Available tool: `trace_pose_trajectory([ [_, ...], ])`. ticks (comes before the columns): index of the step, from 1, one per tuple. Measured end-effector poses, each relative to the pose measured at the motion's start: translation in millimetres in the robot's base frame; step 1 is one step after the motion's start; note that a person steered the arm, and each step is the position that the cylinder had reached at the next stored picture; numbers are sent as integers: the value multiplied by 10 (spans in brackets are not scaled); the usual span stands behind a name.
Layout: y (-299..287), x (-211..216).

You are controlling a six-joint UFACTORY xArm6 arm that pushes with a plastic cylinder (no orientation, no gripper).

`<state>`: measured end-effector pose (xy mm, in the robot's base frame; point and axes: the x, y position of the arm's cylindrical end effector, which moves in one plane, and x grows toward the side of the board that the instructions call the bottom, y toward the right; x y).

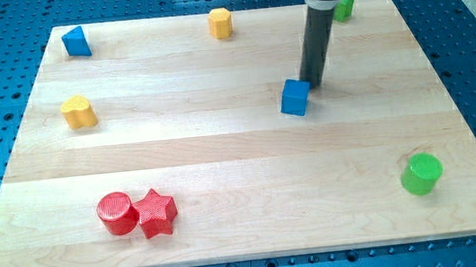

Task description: Push the blue cube to the bottom of the triangle

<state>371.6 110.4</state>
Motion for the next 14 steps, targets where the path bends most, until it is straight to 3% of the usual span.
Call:
trace_pose_trajectory([
  [2,339,436],
  [3,-431,274],
  [4,-842,287],
  [5,-333,348],
  [6,-998,581],
  [7,-1273,136],
  [8,-1334,263],
  [9,-1036,692],
  [10,-1546,629],
  [11,-1645,338],
  [13,-2335,-581],
  [14,-2095,-100],
])
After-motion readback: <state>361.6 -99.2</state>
